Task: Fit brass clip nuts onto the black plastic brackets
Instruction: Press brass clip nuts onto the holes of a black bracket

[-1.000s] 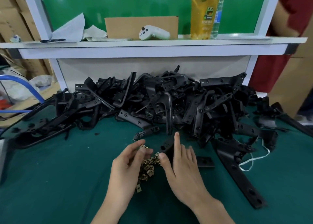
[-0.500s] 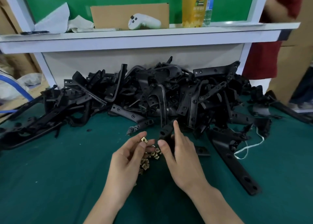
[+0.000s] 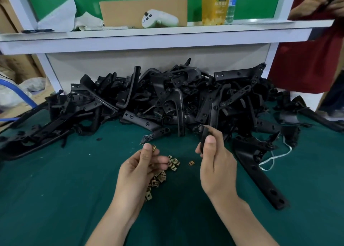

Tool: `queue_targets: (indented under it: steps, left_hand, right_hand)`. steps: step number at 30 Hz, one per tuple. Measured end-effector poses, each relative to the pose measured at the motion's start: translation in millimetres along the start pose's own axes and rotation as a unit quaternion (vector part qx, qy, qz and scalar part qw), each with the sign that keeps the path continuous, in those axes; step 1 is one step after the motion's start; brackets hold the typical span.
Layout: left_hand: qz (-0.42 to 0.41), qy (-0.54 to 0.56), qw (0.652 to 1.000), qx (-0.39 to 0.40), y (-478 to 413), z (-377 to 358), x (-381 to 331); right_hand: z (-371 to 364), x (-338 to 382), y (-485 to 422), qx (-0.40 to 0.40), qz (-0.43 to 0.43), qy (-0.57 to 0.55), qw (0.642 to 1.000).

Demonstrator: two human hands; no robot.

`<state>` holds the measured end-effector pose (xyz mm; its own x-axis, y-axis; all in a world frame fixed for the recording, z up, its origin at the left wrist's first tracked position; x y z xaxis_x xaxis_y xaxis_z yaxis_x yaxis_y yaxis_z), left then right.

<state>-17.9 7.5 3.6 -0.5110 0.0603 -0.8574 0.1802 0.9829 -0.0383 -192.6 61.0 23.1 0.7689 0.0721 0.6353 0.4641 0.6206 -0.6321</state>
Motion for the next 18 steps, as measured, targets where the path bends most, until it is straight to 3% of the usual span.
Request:
queue_targets:
  steps: [7,11,15,18]
  left_hand:
    - [0.004,0.013,1.000,-0.005,-0.4,-2.8,-3.1]
    - [0.006,0.017,1.000,0.003,-0.4,-1.3,-1.4]
    - [0.005,0.040,0.999,-0.004,-3.1,2.6,-0.7]
    - [0.004,0.047,0.999,0.004,-4.2,3.0,-1.7]
  right_hand:
    - [4.4,3.6,-4.4,0.060,-0.005,-0.004,0.998]
    - [17.8,11.6,-14.1,0.030,0.031,0.005,0.999]
    - [32.0,12.0,-21.2,0.043,-0.023,-0.099,0.994]
    - [29.1,8.4,-23.0,0.113,-0.055,-0.104,0.987]
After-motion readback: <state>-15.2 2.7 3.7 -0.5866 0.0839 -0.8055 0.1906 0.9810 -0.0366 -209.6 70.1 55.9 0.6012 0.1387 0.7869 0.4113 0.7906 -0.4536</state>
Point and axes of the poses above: each hand's wrist, its own y-axis away from the middle knuckle, its own z-axis out of the back of the hand, x = y × z, the point moved 3 cm from there along -y, towards the middle knuckle, and after that the axes turned 9 degrees about y, right-handed, at the moved point
